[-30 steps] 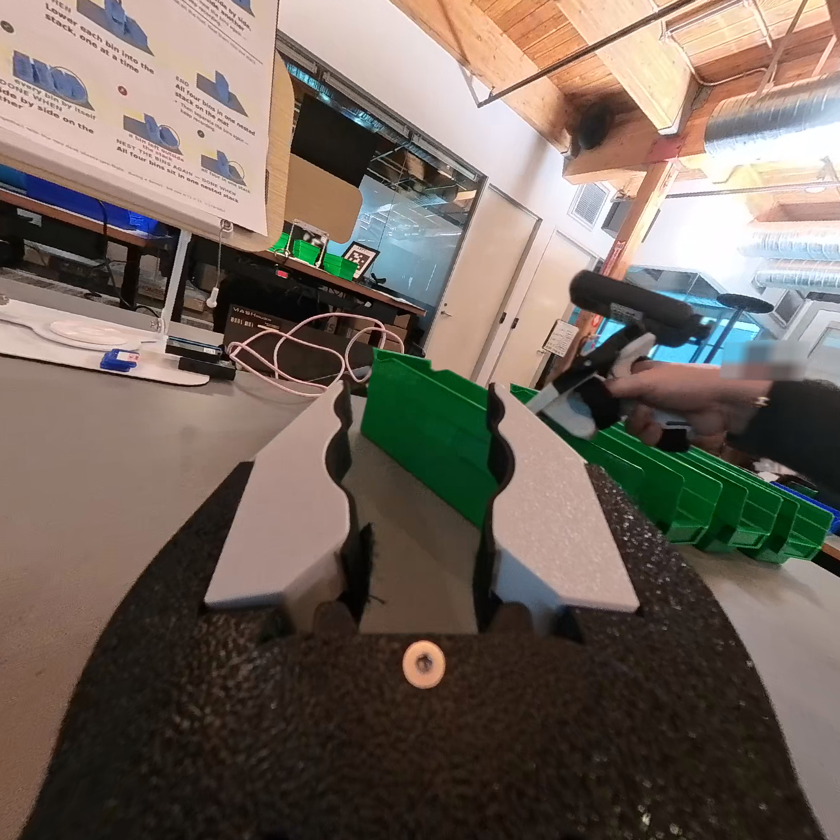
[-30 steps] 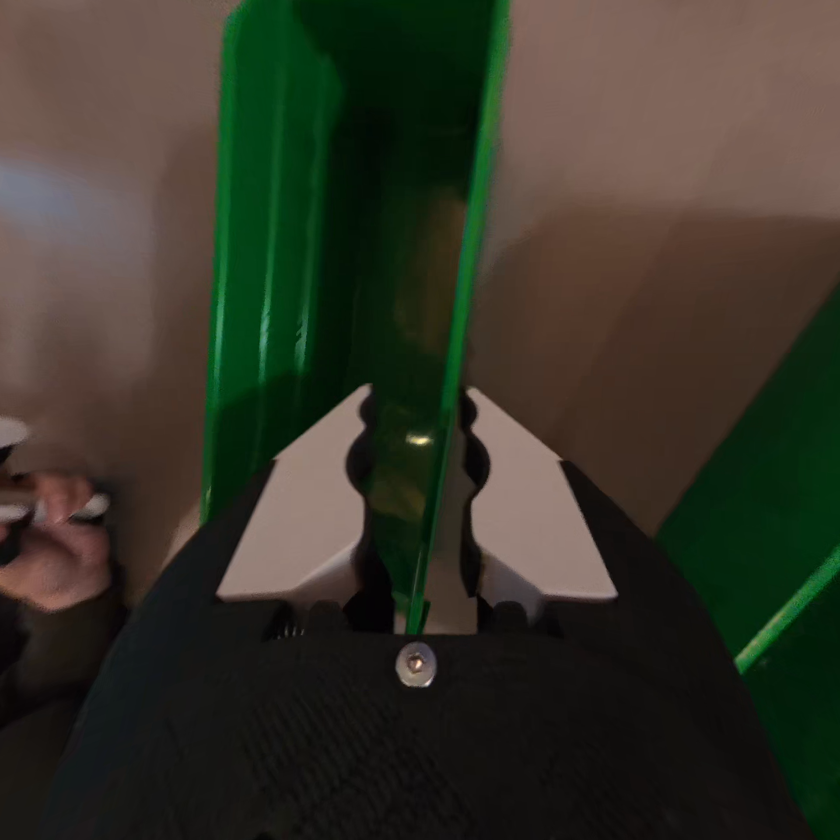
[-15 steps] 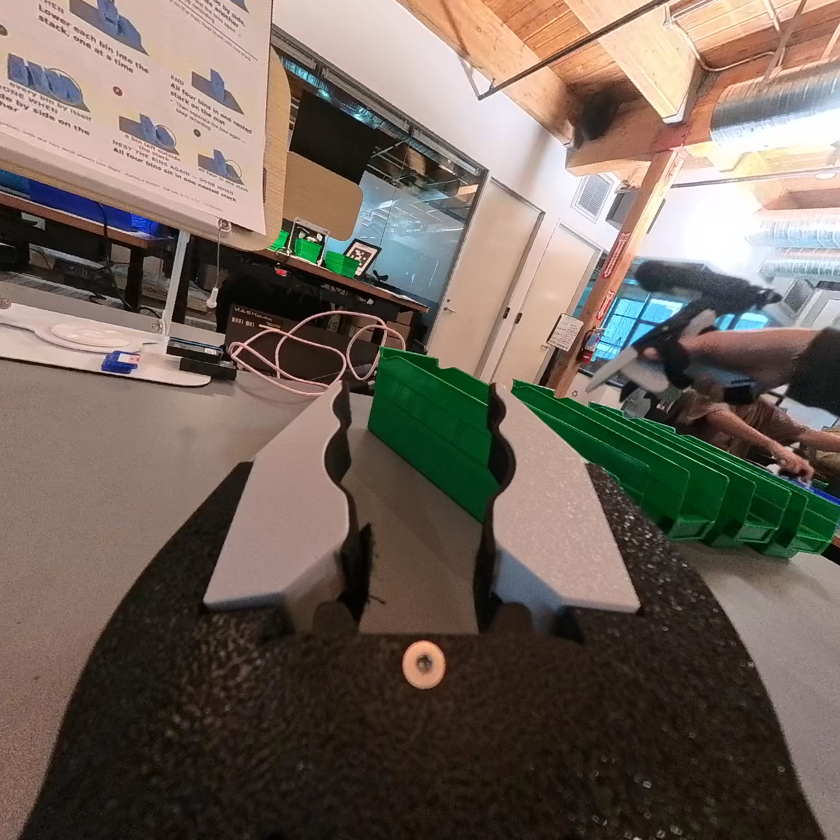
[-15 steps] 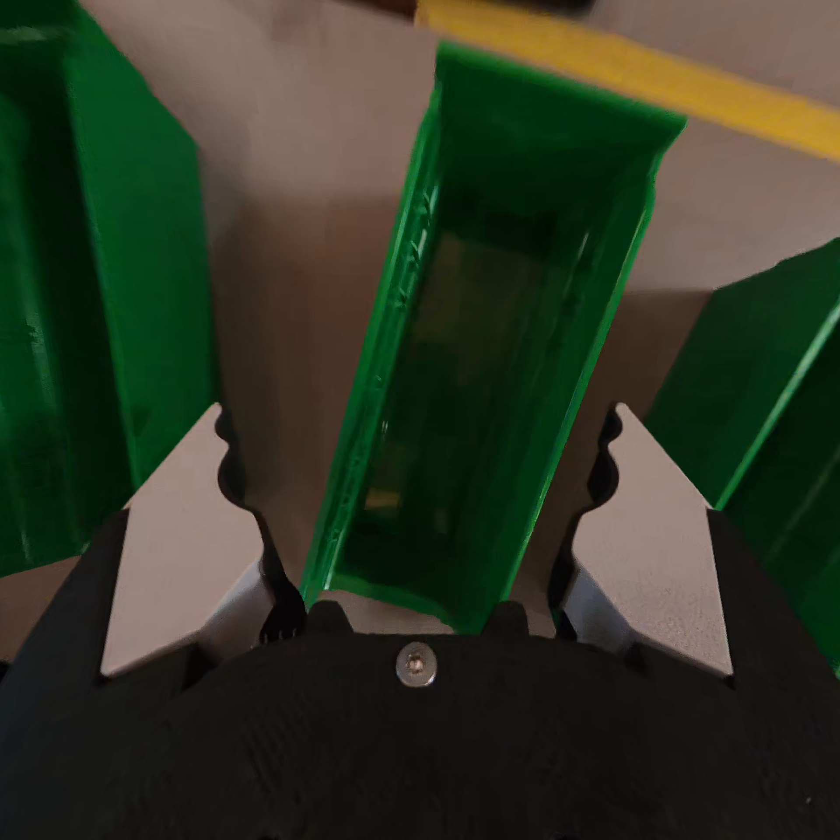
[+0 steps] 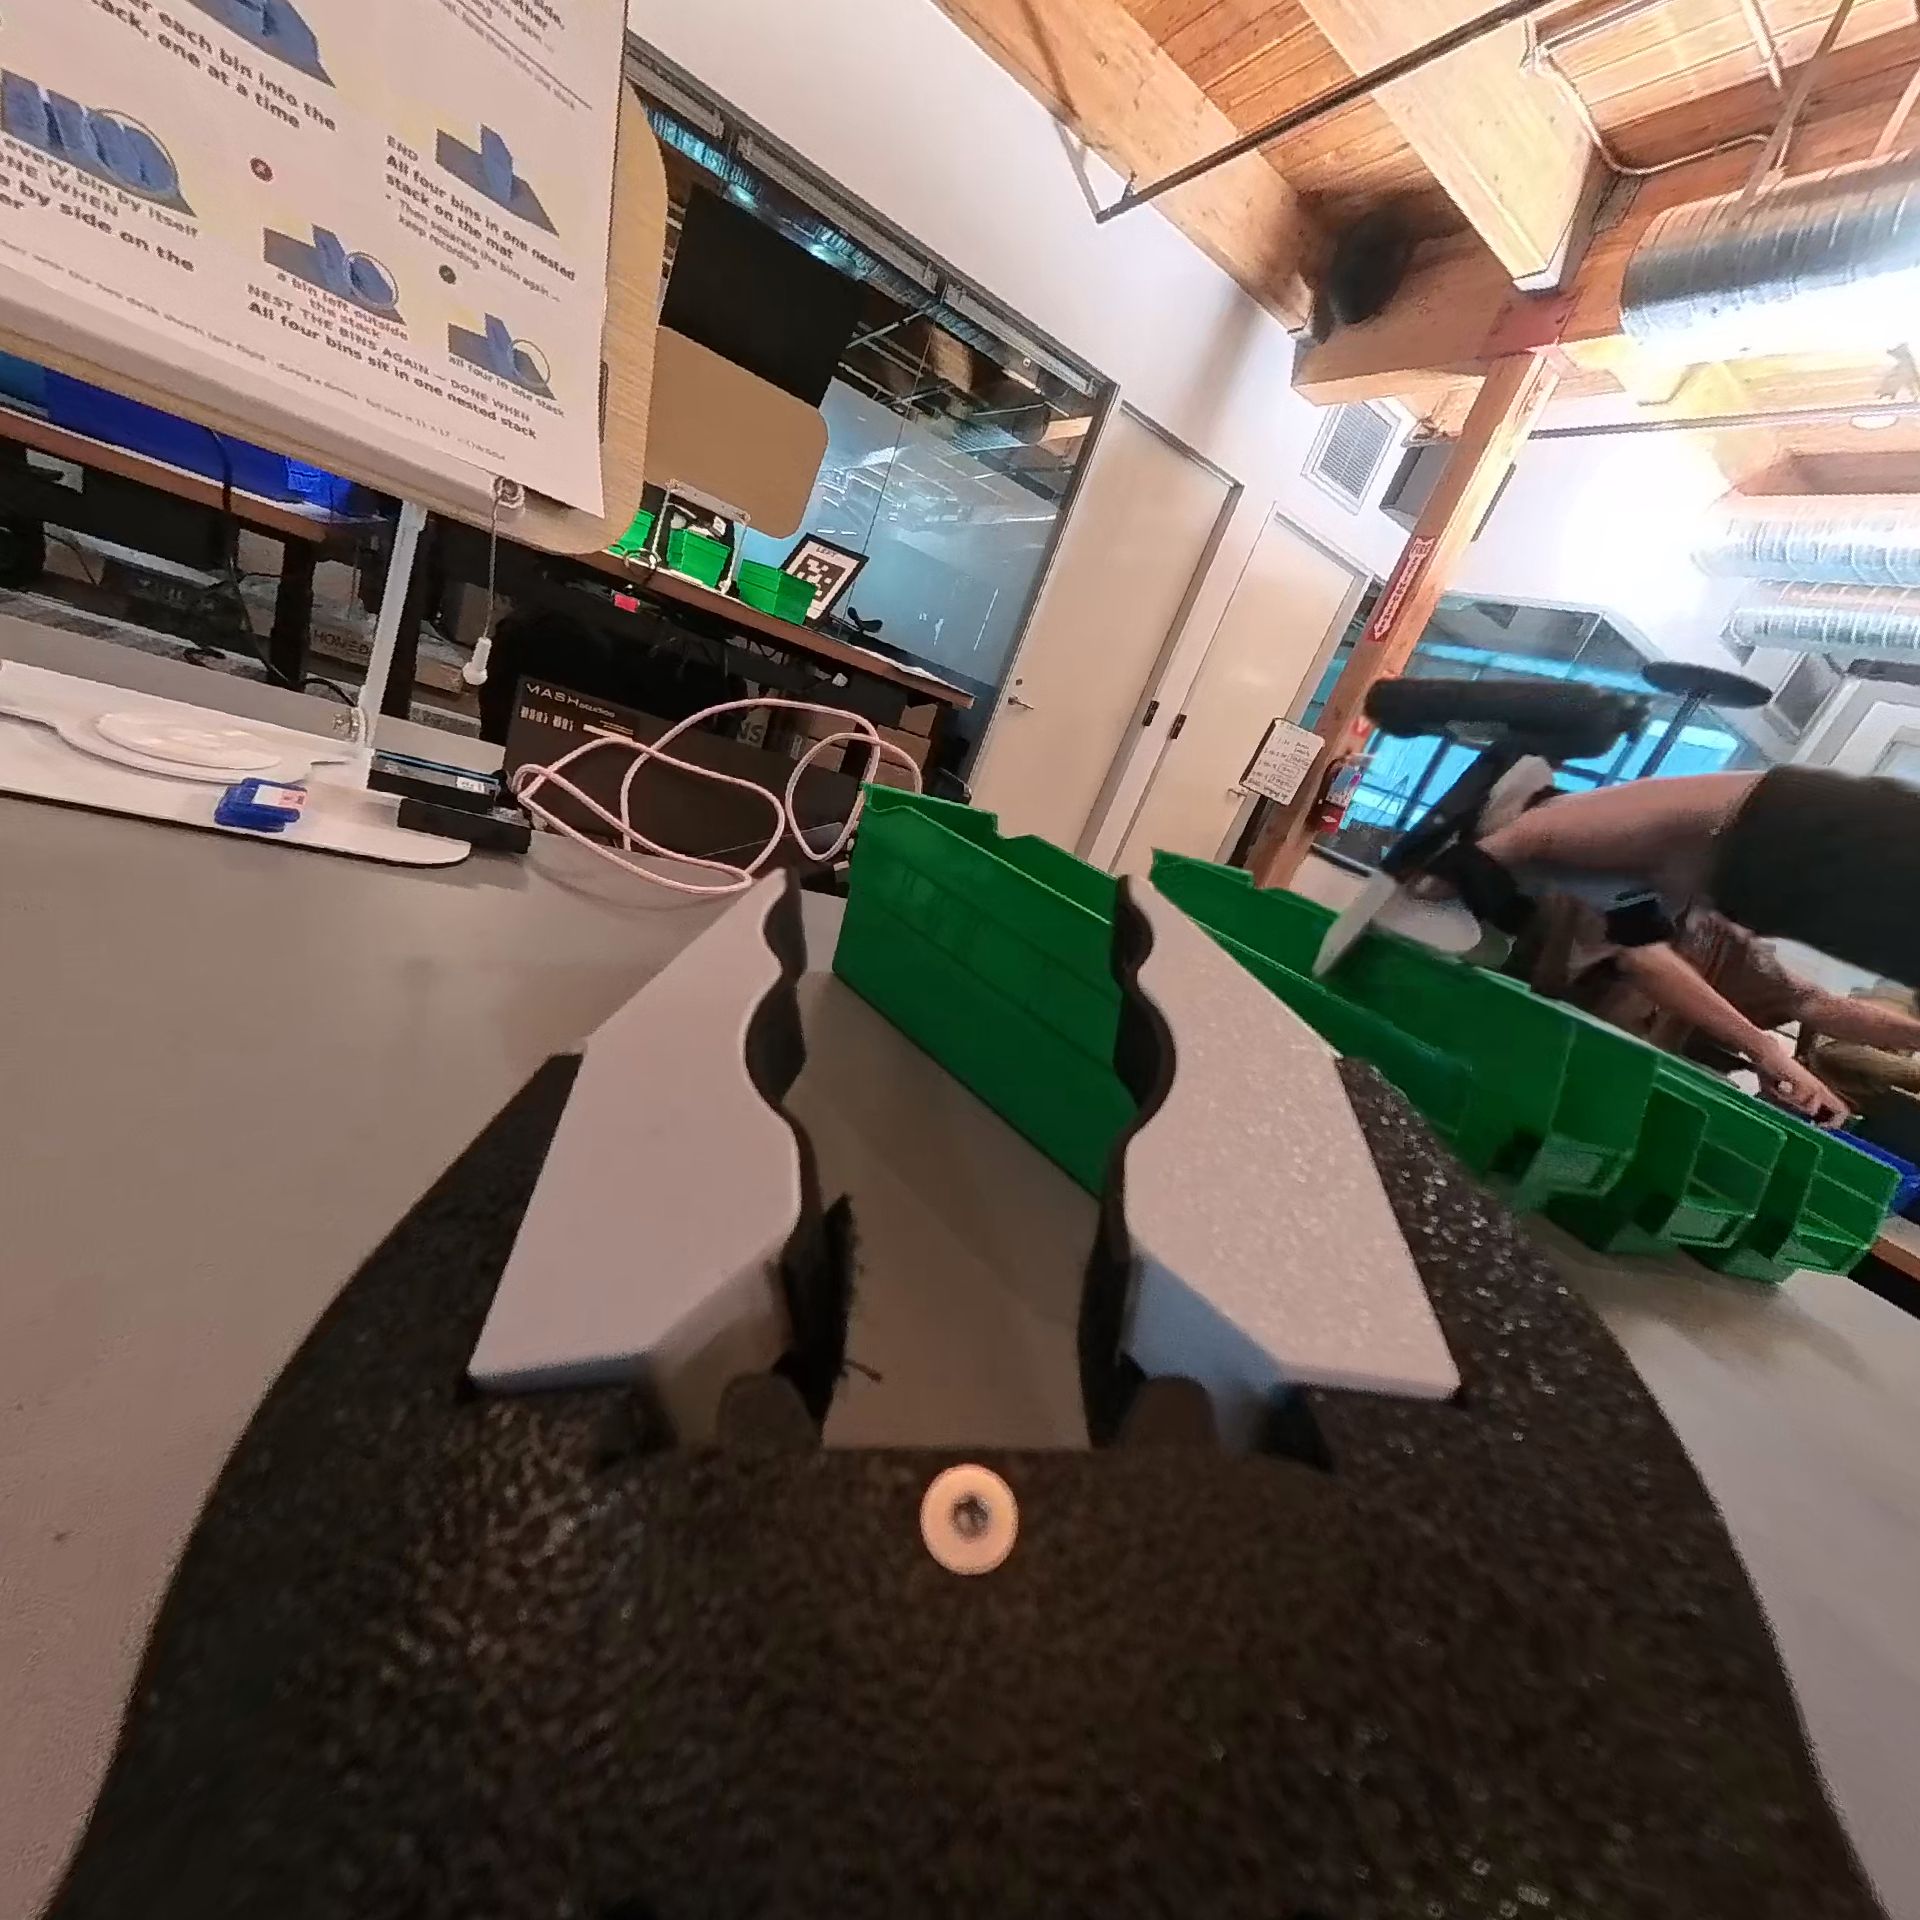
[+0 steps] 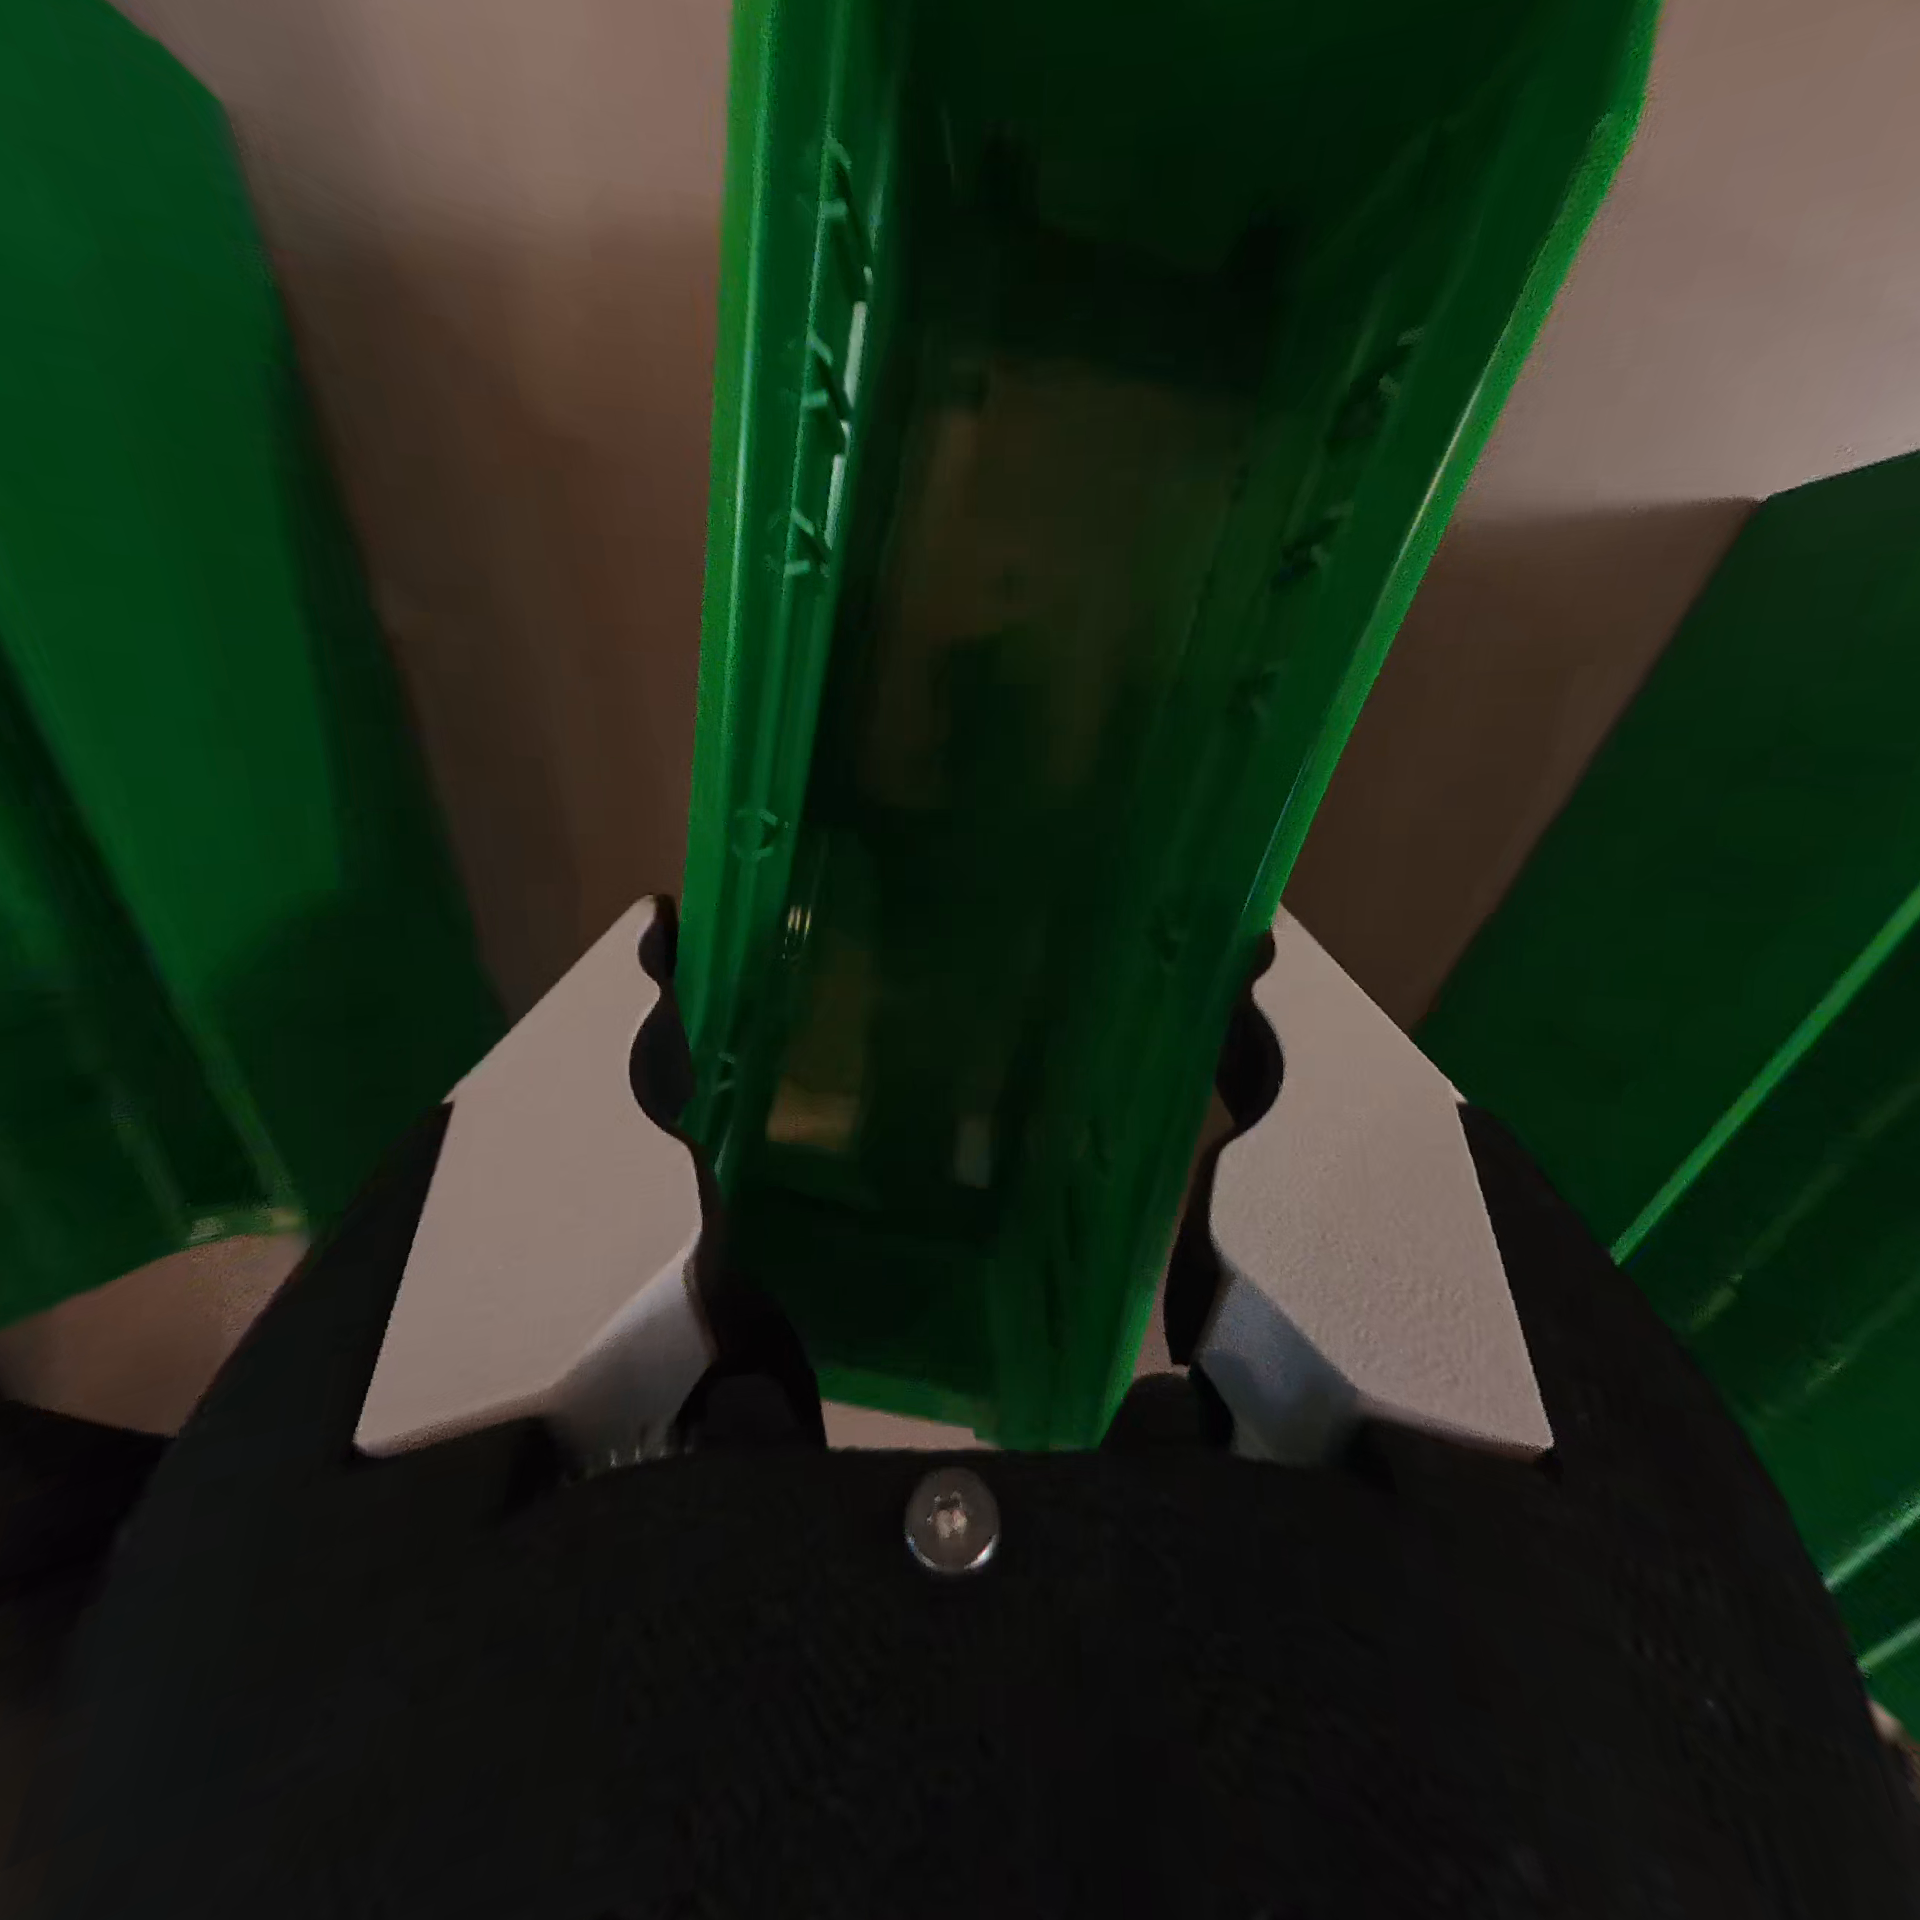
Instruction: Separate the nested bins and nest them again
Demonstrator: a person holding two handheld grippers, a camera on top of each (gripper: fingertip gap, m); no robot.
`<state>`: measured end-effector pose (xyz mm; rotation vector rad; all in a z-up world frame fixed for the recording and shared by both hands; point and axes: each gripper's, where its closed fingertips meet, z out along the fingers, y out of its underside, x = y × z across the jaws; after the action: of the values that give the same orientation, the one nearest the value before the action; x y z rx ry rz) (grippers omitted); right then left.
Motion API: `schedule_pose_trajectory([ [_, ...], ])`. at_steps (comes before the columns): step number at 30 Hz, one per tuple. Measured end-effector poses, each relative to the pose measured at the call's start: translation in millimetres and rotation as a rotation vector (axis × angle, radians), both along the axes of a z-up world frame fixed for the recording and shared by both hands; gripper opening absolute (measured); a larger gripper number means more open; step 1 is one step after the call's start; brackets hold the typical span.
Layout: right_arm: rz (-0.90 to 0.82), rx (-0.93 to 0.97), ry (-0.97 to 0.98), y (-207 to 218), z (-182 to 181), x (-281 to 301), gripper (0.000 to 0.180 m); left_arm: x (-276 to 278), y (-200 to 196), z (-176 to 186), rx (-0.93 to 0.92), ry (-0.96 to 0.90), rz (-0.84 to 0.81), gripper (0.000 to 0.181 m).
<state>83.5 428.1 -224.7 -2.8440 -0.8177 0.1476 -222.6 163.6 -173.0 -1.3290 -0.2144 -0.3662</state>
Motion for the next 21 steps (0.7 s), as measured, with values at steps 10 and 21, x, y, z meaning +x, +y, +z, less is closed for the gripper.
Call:
schedule_pose_trajectory([
  [10,0.191,0.012,0.179,-50,113,-103,0.107,-3,2,-5,-0.024,-0.037,-0.001,0.055],
  [21,0.267,0.033,0.165,-85,85,-191,0.105,-7,1,-8,-0.028,-0.068,0.006,0.054],
])
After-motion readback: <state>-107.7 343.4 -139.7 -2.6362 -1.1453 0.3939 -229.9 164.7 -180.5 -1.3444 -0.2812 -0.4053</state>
